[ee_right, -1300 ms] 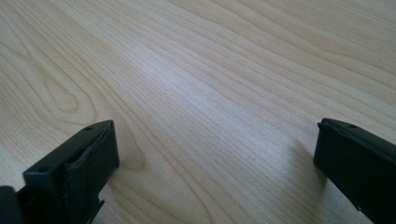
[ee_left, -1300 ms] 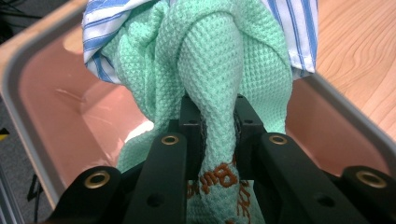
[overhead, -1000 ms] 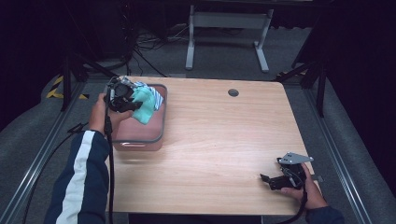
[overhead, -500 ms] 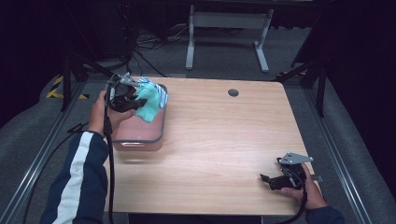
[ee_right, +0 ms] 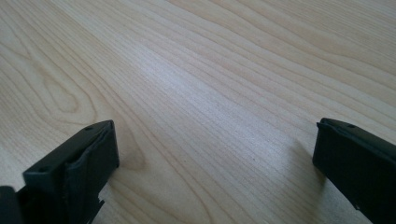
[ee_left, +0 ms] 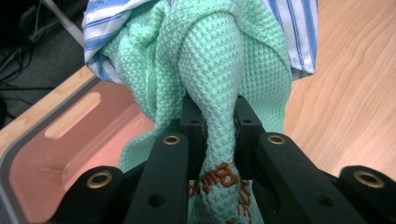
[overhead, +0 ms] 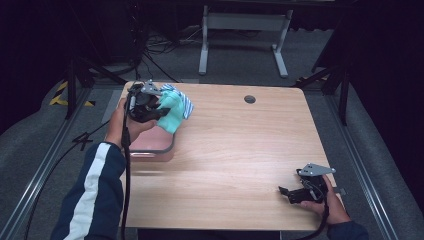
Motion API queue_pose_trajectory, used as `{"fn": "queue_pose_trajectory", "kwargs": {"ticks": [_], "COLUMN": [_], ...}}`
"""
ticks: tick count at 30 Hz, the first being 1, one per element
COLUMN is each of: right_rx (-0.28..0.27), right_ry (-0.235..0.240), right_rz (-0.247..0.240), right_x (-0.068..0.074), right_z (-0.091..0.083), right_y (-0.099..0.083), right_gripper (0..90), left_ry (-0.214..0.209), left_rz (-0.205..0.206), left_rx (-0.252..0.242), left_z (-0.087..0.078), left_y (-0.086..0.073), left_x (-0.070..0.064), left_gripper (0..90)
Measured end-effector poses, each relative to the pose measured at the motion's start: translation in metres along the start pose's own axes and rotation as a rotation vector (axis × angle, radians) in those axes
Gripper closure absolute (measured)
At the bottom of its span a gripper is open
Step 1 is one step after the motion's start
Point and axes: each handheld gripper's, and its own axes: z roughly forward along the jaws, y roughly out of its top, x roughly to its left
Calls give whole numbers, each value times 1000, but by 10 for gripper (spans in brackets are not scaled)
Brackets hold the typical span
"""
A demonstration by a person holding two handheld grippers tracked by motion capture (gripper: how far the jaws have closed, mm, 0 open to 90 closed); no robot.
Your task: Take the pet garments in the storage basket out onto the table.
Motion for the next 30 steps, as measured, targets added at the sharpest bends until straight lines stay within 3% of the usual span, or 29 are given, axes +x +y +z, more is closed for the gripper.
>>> {"fn": "queue_pose_trajectory", "kwargs": {"ticks": [6,13,30], "right_rx": [0,0,0], "right_ry": [0,0,0], "right_rz": [0,0,0], "right_x": [0,0,0], "right_z": [0,0,0], "right_y": [0,0,0], "right_gripper": [5,5,5], "left_ry": [-20,-60,-155], "left_rz": [22,81,140], "left_rx": [13,25,44], "left_z": [13,28,62], "left_y": [7,24,42], "left_x": [-11,-29,-64], "left_gripper": [793,793,793]}}
